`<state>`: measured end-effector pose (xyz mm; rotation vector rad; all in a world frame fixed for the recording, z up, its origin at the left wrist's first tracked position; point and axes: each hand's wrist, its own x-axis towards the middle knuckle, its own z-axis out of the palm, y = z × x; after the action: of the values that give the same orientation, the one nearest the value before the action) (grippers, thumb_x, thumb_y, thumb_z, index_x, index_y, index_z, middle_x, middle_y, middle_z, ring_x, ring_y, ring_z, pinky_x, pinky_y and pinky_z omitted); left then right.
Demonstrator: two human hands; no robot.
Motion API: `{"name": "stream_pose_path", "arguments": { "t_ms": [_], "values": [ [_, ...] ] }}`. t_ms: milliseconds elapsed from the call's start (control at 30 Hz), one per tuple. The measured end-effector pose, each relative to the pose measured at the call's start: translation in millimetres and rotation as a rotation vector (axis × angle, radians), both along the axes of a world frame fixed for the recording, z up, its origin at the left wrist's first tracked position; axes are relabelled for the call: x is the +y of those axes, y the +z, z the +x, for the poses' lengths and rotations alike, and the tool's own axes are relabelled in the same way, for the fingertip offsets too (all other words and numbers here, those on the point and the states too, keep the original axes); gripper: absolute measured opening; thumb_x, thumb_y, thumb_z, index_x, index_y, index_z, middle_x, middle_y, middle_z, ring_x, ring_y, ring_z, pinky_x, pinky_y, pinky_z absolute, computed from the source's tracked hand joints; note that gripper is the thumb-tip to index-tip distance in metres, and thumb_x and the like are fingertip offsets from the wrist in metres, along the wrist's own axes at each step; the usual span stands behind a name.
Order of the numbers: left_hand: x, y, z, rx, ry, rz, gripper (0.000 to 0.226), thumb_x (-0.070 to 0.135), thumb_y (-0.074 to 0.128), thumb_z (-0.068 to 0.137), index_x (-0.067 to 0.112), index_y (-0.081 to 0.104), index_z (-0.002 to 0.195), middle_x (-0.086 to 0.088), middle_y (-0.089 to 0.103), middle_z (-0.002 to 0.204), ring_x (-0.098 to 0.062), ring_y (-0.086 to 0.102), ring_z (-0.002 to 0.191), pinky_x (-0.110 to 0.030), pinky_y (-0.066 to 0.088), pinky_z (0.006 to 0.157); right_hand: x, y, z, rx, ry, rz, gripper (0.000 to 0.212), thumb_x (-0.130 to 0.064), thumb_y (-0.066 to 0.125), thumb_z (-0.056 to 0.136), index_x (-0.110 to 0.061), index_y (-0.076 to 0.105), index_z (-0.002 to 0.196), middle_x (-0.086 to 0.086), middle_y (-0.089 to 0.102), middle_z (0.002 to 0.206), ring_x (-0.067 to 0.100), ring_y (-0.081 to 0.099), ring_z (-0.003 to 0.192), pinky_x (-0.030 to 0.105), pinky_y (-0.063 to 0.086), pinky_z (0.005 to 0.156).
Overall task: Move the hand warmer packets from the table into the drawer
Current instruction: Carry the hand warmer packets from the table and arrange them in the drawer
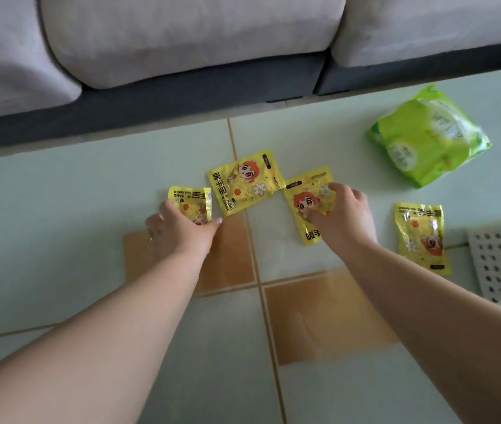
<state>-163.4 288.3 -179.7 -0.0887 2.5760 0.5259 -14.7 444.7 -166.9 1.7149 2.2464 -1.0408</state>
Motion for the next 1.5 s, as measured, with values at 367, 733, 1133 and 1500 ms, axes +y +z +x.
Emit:
{"name": "stream_pose_path", "arguments": {
  "t_ms": [367, 733, 1133, 1500],
  "values": [
    [1.0, -14.4, -8.7, 0.071, 0.044, -0.017, 0.084, 0.042, 0.082, 0.064, 0.02, 0.038, 0.132, -0.012, 0.037, 0.137, -0.032, 0.037, 0.13, -0.04, 0.035, 0.102, 7.3, -16.4, -9.6, -0.117, 0.0, 0.024, 0.095, -0.036, 0.071, 0.076, -0.024, 0.012, 0.149, 0.008, 0.054, 0.134, 0.034, 0.047, 0.124, 0.043, 0.035, 0.102],
    [-2.9, -10.8, -16.0, -0.038, -0.143, -0.005, 0.067, 0.039, 0.082, 0.066, 0.011, 0.053, 0.119, -0.01, 0.058, 0.122, -0.028, 0.054, 0.114, -0.034, 0.042, 0.088, -0.6, -4.0, 24.8, -0.079, -0.096, -0.07, 0.03, -0.034, 0.065, 0.083, -0.01, 0.062, 0.1, 0.008, 0.062, 0.086, 0.03, 0.055, 0.081, 0.029, 0.036, 0.063],
    [11.4, -16.5, 30.1, 0.059, -0.432, -0.13, 0.05, 0.053, 0.074, 0.068, 0.014, 0.058, 0.094, -0.009, 0.063, 0.106, -0.031, 0.058, 0.103, -0.039, 0.046, 0.083, 0.2, -16.0, 52.6, -0.047, -0.121, 0.047, 0.035, -0.041, 0.066, 0.081, -0.011, 0.065, 0.097, 0.013, 0.067, 0.091, 0.035, 0.061, 0.086, 0.032, 0.041, 0.065],
    [63.4, -16.9, -14.8, 0.276, -0.853, -0.051, 0.063, 0.046, 0.076, 0.07, 0.009, 0.061, 0.12, -0.006, 0.045, 0.145, -0.03, 0.025, 0.14, -0.044, 0.024, 0.112, 27.6, -20.8, 104.4, -0.042, -0.29, 0.257, 0.056, -0.062, 0.059, 0.065, -0.011, 0.065, 0.089, 0.011, 0.058, 0.119, 0.033, 0.054, 0.109, 0.043, 0.048, 0.092]
  ]
}}
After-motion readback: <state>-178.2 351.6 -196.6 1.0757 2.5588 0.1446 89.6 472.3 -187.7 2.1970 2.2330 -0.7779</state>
